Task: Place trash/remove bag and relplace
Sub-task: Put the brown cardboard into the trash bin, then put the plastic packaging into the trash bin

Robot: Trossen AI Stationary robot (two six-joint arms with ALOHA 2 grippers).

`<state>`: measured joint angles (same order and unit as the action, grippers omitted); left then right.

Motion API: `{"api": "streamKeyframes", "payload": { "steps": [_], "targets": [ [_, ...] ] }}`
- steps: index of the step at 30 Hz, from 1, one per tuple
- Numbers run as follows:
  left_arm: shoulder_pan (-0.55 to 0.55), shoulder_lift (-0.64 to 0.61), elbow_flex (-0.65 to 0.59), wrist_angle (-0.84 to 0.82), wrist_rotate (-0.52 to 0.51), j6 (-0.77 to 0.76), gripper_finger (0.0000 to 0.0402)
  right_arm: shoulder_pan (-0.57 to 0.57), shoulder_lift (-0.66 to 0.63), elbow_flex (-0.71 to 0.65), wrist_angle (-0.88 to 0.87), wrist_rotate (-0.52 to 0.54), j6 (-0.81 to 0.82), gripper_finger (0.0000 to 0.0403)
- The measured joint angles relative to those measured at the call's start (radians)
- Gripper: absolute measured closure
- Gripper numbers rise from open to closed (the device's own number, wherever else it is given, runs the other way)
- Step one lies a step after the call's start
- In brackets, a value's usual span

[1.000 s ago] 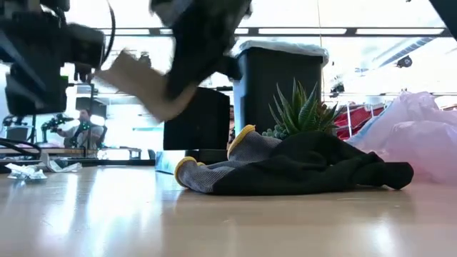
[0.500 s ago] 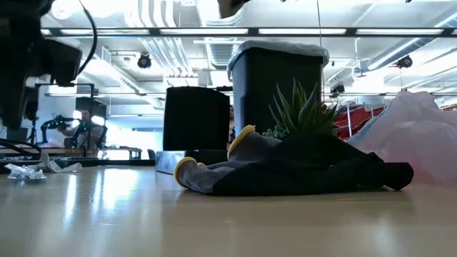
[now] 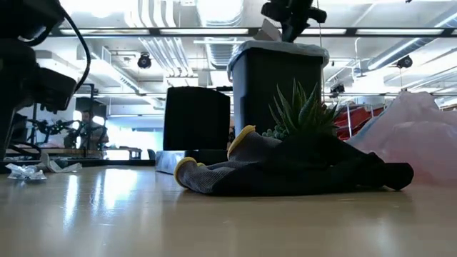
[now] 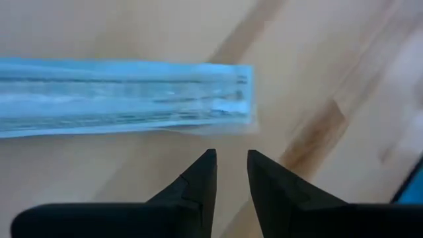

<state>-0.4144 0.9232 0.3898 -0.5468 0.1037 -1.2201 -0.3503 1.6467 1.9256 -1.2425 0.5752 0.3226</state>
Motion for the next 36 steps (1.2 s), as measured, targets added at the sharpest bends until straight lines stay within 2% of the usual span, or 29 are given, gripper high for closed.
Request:
{"api": "streamKeyframes", "payload": {
  "steps": [5, 12, 17, 20, 23, 26, 33, 36],
  "targets": [
    [-0.002, 0.053, 0.001, 0.071, -0.006, 0.005, 0.0328, -0.001, -0.009, -0.003, -0.029, -0.01, -0.003, 0.0353],
    [-0.006, 0.141, 0.0, 0.148, 0.012, 0.017, 0.0321, 0.004, -0.015, -0.003, -0.036, -0.008, 0.02, 0.0267],
    [-0.006, 0.207, 0.001, 0.339, -0.033, 0.045, 0.032, 0.058, -0.026, -0.003, 0.02, -0.07, -0.01, 0.0227],
    [-0.006, 0.251, 0.015, 0.498, -0.098, 0.101, 0.0322, 0.122, -0.03, -0.004, 0.079, -0.102, -0.051, 0.0216],
    [-0.006, 0.288, 0.062, 0.575, -0.137, 0.179, 0.032, 0.196, -0.032, -0.003, 0.159, -0.104, -0.081, 0.0213],
    [-0.004, 0.296, 0.14, 0.486, -0.144, 0.262, 0.0317, 0.27, -0.027, -0.004, 0.225, -0.103, -0.106, 0.0213],
    [0.007, 0.297, 0.309, -0.117, -0.171, 0.367, 0.0317, 0.389, -0.008, -0.011, 0.237, -0.1, -0.066, 0.0213],
    [0.022, 0.299, 0.307, -0.251, -0.188, 0.366, 0.0321, 0.431, 0.0, -0.018, 0.245, -0.075, 0.001, 0.0216]
  ]
}}
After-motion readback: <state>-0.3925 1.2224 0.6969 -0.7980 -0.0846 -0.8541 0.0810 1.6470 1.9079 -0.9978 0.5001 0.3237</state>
